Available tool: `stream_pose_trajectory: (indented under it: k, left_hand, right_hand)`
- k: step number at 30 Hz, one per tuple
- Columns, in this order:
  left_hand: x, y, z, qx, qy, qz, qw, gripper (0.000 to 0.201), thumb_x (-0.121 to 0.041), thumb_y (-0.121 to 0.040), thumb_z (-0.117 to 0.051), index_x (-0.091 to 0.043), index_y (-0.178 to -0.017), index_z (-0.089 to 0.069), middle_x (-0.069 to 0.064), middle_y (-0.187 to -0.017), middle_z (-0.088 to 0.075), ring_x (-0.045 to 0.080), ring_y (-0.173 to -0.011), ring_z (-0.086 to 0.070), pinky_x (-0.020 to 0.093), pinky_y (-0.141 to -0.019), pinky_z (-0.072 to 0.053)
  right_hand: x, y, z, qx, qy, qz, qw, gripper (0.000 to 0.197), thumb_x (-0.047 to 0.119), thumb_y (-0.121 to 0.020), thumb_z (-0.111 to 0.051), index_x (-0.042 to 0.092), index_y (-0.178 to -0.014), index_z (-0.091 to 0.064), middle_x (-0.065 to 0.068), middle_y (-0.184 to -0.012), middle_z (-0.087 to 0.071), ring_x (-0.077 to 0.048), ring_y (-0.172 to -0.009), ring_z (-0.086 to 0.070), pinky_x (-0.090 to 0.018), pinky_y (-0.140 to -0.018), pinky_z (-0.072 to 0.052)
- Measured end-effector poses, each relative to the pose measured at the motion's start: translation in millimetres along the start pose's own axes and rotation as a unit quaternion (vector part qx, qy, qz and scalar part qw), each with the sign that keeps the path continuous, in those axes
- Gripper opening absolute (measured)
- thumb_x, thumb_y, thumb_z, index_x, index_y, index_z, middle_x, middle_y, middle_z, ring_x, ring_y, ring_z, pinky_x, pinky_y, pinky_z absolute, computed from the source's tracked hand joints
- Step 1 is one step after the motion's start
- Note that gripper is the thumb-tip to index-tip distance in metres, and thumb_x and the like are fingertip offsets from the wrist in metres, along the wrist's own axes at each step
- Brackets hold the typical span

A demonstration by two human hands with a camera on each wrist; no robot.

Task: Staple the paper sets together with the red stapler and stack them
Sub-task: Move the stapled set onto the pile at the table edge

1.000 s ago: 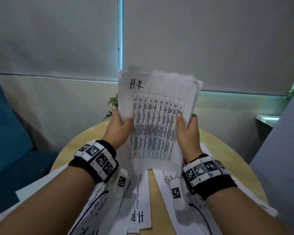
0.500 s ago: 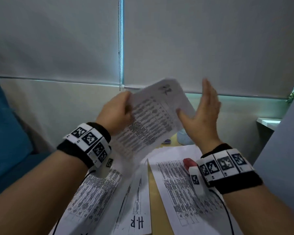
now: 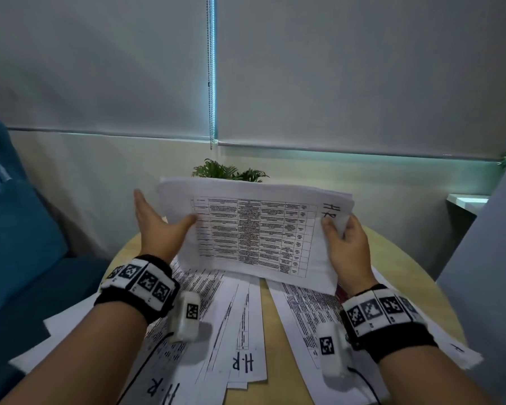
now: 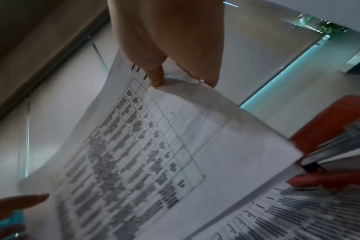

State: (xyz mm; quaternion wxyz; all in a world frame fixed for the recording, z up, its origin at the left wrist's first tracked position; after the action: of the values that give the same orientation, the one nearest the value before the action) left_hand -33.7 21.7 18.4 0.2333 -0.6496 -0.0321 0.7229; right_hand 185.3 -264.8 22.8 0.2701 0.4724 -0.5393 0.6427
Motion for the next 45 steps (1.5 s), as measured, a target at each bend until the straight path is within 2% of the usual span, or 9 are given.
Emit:
stream_pose_trajectory:
  k: [4, 8, 12, 23, 27, 35, 38, 41, 45]
  left_hand:
    - [16, -6, -10, 0.055, 0.13, 0.047, 0.989, 0.108, -0.009, -0.076, -0.076, -0.025, -0.149, 0.002, 0.002, -0.14, -0.04, 0.016, -0.125, -0.045, 0.039, -0.111, -0.03]
    - [28, 1, -15, 0.05, 0.079, 0.056, 0.994, 0.052, -0.013, -0.082, -0.068, -0.017, -0.125, -0.039, -0.001, -0.114, -0.057, 0.023, -0.109, -0.055, 0.04, -0.097, -0.044]
    - [33, 5, -16, 0.029, 0.07, 0.061, 0.995, 0.017, -0.013, -0.091, -0.055, -0.014, -0.103, -0.043, -0.003, -0.092, -0.056, 0.025, -0.098, -0.056, 0.035, -0.083, -0.045]
    - [38, 9, -18, 0.05, 0.019, 0.083, 0.995, 0.033, -0.01, -0.091, -0.05, -0.009, -0.122, -0.038, 0.007, -0.11, -0.052, 0.025, -0.096, -0.052, 0.034, -0.08, -0.044]
    - [36, 6, -17, 0.064, -0.034, 0.078, 0.994, 0.025, -0.01, -0.094, -0.042, -0.008, -0.118, -0.038, 0.01, -0.108, -0.053, 0.027, -0.094, -0.052, 0.029, -0.061, -0.042]
    - [37, -10, -19, 0.183, -0.255, 0.14, 0.939, 0.031, -0.011, -0.092, -0.051, -0.005, -0.117, -0.033, 0.013, -0.121, -0.043, 0.027, -0.107, -0.044, 0.032, -0.09, -0.035]
    - [6, -12, -33, 0.131, -0.416, -0.014, 0.9, 0.083, -0.034, -0.081, -0.064, -0.01, -0.145, -0.016, 0.018, -0.149, -0.023, 0.035, -0.134, -0.028, 0.046, -0.109, -0.027]
    - [-49, 24, -89, 0.183, -0.384, -0.24, 0.873, 0.067, -0.038, -0.091, -0.049, -0.025, -0.149, -0.017, 0.005, -0.156, -0.017, 0.023, -0.142, -0.019, 0.048, -0.115, -0.011]
    - [-68, 66, -147, 0.315, -0.306, -0.292, 0.85, 0.047, -0.029, -0.099, -0.037, -0.03, -0.145, -0.026, -0.003, -0.138, -0.049, 0.017, -0.13, -0.04, 0.043, -0.115, -0.011]
  right_hand:
    - [-19, 4, -5, 0.033, -0.017, -0.026, 0.999, 0.034, 0.028, -0.09, -0.065, 0.021, -0.121, -0.054, 0.001, -0.115, -0.068, -0.019, -0.106, -0.065, -0.045, -0.09, -0.053]
    - [-37, 4, -8, 0.036, 0.038, -0.065, 0.996, 0.029, 0.029, -0.092, -0.061, 0.022, -0.117, -0.048, 0.006, -0.111, -0.064, -0.021, -0.107, -0.061, -0.048, -0.094, -0.049]
    - [-36, 2, -11, 0.046, 0.075, -0.075, 0.993, 0.018, 0.024, -0.097, -0.052, 0.024, -0.113, -0.044, 0.014, -0.1, -0.059, -0.021, -0.101, -0.059, -0.043, -0.093, -0.049]
    - [-46, 3, -15, 0.091, 0.164, -0.094, 0.978, 0.03, 0.016, -0.1, -0.045, 0.013, -0.13, -0.039, -0.002, -0.113, -0.055, -0.024, -0.106, -0.055, -0.033, -0.09, -0.044]
    - [-44, 2, -16, 0.093, 0.175, -0.098, 0.975, 0.033, 0.013, -0.1, -0.042, 0.012, -0.133, -0.036, -0.001, -0.113, -0.053, -0.021, -0.105, -0.052, -0.028, -0.086, -0.04]
    - [-48, 5, -18, 0.176, 0.175, -0.169, 0.954, 0.036, 0.015, -0.096, -0.044, 0.017, -0.132, -0.048, 0.004, -0.123, -0.059, -0.018, -0.114, -0.055, -0.037, -0.101, -0.043]
    - [-52, 12, -23, 0.204, 0.167, -0.186, 0.946, 0.034, 0.013, -0.093, -0.045, 0.02, -0.124, -0.053, 0.002, -0.117, -0.063, -0.019, -0.107, -0.06, -0.042, -0.098, -0.048]
    - [-56, 21, -29, 0.229, 0.177, -0.207, 0.935, 0.035, 0.019, -0.089, -0.048, 0.024, -0.123, -0.054, 0.003, -0.115, -0.065, -0.019, -0.105, -0.061, -0.043, -0.096, -0.049]
    - [-105, 9, -23, 0.256, 0.259, -0.197, 0.91, 0.052, 0.055, -0.065, -0.045, 0.047, -0.116, -0.05, 0.014, -0.103, -0.068, -0.015, -0.095, -0.065, -0.045, -0.087, -0.051]
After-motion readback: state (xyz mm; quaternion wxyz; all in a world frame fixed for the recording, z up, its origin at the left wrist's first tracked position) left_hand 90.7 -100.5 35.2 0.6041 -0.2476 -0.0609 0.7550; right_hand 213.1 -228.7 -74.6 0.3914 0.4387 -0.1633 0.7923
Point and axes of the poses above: each hand's wrist, its own y-axis away from the middle knuckle, its own z-axis out of the back of the hand, x = y × z, the point moved 8 cm from there along -y, towards the middle knuckle
